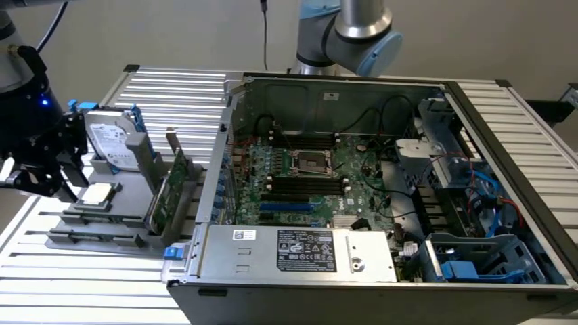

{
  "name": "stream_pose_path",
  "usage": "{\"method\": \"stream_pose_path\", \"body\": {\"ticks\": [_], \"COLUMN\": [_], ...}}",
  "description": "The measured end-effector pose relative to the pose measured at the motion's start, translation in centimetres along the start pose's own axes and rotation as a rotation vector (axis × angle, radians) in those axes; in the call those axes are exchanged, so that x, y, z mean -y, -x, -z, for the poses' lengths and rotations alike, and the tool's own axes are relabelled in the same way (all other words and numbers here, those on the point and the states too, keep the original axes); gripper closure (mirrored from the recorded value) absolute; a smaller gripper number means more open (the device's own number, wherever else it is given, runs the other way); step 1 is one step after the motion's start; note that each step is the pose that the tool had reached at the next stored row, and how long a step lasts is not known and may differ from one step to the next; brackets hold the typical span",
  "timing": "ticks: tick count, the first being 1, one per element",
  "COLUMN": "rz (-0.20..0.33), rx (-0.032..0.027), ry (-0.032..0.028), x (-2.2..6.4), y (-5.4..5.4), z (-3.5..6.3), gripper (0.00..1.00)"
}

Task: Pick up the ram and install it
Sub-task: 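Pick up the ram and move it above insertion slot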

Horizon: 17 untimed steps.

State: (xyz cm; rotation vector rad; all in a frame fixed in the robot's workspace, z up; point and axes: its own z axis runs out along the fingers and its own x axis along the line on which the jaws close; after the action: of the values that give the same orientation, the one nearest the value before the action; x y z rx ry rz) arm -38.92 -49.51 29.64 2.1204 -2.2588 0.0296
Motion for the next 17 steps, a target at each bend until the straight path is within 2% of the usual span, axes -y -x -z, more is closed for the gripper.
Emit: {"method": "stream_pose_path", "body": {"ticks": [7,17], "rz": [0.0,0.001], "rx": [0.0,0.0006], "ry": [0.0001,0.0001], "x": [-0.37,-0.31], "y": [-0.7,-1.4], "z": [-1.31,-3.16], "gripper": [0.64,0.64]}}
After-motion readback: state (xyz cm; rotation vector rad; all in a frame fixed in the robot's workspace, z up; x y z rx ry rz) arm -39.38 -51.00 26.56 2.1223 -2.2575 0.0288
